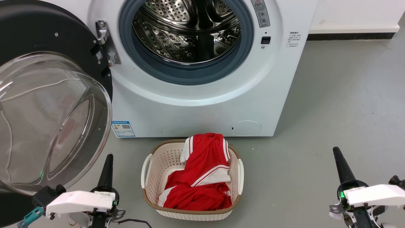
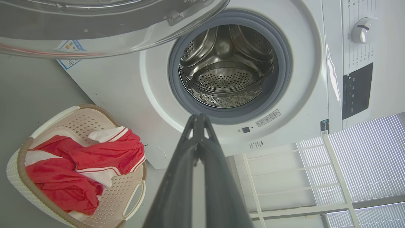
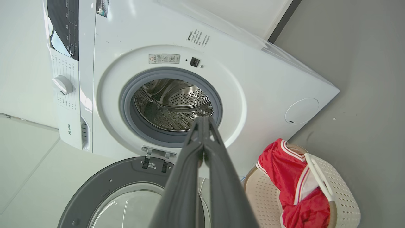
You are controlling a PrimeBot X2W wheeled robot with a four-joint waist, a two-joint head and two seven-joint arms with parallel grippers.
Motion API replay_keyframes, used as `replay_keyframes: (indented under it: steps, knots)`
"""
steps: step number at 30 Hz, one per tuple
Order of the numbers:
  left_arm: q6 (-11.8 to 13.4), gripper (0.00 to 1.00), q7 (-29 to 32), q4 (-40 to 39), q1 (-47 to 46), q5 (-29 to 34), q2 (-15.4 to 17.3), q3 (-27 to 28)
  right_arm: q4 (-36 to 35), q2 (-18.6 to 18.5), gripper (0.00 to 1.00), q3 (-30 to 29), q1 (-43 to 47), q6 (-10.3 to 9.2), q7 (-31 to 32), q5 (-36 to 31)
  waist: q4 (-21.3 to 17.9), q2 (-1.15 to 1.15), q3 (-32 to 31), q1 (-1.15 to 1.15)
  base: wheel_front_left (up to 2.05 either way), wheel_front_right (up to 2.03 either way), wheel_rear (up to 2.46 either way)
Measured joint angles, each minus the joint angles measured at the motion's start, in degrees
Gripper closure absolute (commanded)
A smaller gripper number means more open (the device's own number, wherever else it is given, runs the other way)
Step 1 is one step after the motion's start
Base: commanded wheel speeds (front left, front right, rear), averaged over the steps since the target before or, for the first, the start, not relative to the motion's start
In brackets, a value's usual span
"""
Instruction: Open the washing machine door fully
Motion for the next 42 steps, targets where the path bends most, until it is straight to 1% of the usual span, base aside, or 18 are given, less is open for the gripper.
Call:
replay_keyframes:
  steps: [20,42]
  knots:
    - [-0.74,1.00,2.59,1.24,-1.01,-10.48,-0.14,0.79,1.16,0.01,1.00,-0.75,-1.00,0.00,2.35,10.48,0.20,0.00,-0.53,0.00,0.00,0.00,0.00]
    - [-1.64,1.00,5.04,2.37,-1.76,-20.27,-0.24,1.36,2.22,0.07,1.00,-1.67,-1.92,0.00,4.53,20.04,0.42,0.00,-1.10,0.00,0.00,0.00,0.00]
